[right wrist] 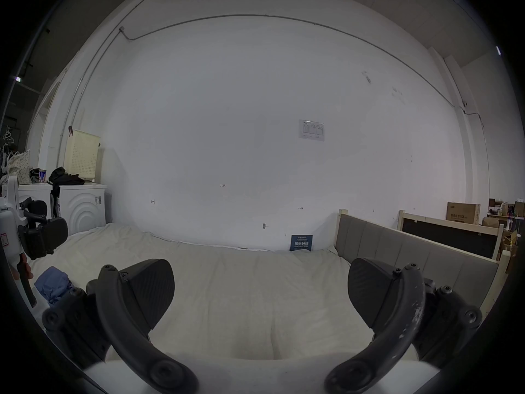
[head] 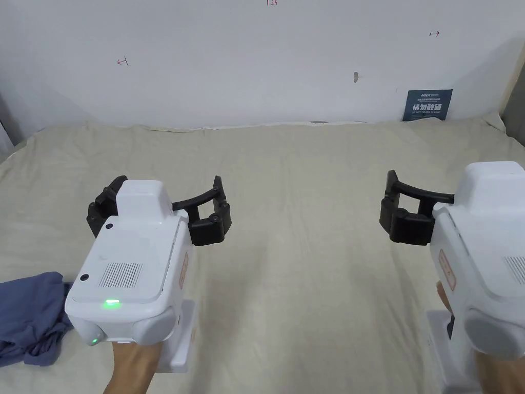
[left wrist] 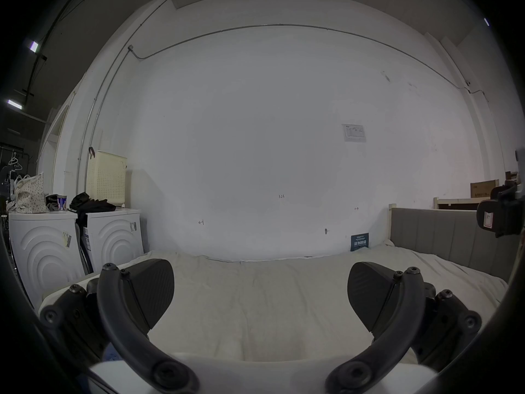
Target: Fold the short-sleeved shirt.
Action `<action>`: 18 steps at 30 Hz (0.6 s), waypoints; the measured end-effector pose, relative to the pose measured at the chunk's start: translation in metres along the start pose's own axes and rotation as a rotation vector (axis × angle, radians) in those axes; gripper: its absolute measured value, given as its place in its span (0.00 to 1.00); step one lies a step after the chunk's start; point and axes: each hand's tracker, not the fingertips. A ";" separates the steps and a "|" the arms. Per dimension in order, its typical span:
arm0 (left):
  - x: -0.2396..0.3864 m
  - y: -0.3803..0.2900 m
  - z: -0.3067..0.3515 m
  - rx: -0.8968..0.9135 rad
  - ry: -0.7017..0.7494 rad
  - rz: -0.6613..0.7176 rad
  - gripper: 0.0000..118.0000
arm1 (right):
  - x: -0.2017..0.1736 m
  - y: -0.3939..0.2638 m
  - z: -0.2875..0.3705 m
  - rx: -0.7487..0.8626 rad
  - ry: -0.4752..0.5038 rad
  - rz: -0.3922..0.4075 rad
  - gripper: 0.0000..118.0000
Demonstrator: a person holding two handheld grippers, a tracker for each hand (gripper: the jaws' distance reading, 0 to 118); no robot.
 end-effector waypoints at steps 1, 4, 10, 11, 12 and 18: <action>0.000 0.000 0.000 0.002 0.000 -0.003 1.00 | 0.000 0.000 0.001 0.001 -0.001 -0.002 1.00; 0.000 0.001 0.001 0.003 0.004 -0.003 1.00 | 0.000 0.000 0.001 0.000 0.000 -0.003 1.00; -0.001 0.000 0.002 0.002 0.002 -0.007 1.00 | 0.000 0.000 0.003 -0.001 0.001 -0.004 1.00; -0.001 0.000 0.002 0.002 0.003 -0.008 1.00 | 0.000 0.000 0.003 -0.001 0.001 -0.004 1.00; 0.000 0.000 0.002 0.001 0.003 -0.008 1.00 | 0.000 0.000 0.003 0.000 0.002 -0.003 1.00; 0.000 0.001 0.003 0.002 0.003 -0.007 1.00 | 0.000 0.001 0.004 0.002 0.003 -0.003 1.00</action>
